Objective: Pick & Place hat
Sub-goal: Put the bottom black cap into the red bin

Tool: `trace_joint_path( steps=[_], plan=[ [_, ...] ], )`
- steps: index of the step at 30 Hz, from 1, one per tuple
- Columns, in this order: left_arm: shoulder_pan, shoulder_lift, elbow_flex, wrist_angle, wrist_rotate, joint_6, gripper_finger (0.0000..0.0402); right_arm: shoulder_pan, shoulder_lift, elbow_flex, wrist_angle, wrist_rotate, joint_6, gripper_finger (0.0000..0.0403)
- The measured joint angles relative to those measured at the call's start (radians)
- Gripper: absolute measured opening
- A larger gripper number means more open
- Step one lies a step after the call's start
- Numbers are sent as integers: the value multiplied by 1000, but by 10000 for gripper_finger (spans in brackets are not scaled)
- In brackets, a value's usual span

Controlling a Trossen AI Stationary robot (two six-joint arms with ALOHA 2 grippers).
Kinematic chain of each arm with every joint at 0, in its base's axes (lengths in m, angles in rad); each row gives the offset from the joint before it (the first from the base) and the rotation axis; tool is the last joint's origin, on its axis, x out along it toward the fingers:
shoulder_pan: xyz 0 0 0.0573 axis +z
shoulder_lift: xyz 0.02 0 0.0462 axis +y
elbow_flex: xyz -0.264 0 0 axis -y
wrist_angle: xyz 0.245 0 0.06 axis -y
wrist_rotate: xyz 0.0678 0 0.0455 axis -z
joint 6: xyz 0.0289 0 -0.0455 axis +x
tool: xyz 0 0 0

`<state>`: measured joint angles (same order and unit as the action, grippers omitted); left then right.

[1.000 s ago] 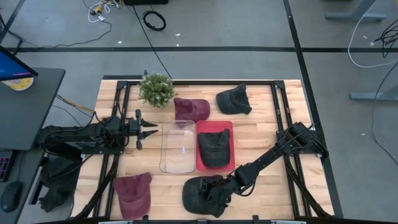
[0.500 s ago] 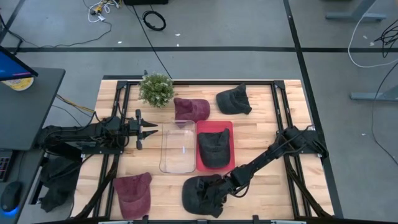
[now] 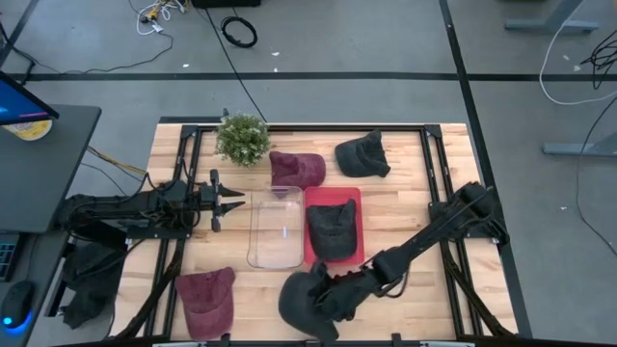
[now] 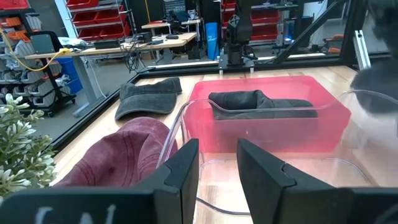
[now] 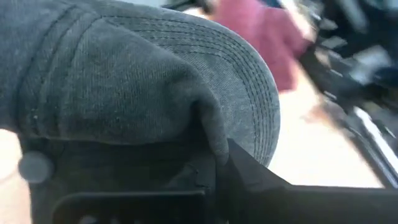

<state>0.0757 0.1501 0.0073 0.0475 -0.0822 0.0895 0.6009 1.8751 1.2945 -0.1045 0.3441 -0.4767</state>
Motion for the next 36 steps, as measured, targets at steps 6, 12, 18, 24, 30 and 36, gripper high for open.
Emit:
trace_joint_path(
  steps=[6, 12, 18, 24, 30, 36],
  plan=[
    [0, 0, 0, 0, 0, 0, 115, 28, -136, 0, -124, 217, 215, 7],
    [0, 0, 0, -2, 0, 0, 115, 20, -224, 0, -366, 542, 567, 7],
    [0, 0, 0, 0, 0, 0, 115, -45, -225, 0, -575, 606, 840, 7],
    [0, 0, 0, 0, 0, 0, 115, -125, -164, 0, -676, 605, 951, 7],
    [0, 0, 0, 0, 0, 0, 115, -176, -90, 0, -726, 604, 996, 7],
    [0, 0, 0, 0, 0, 0, 115, -222, -19, 1, -727, 542, 999, 7]
  ],
)
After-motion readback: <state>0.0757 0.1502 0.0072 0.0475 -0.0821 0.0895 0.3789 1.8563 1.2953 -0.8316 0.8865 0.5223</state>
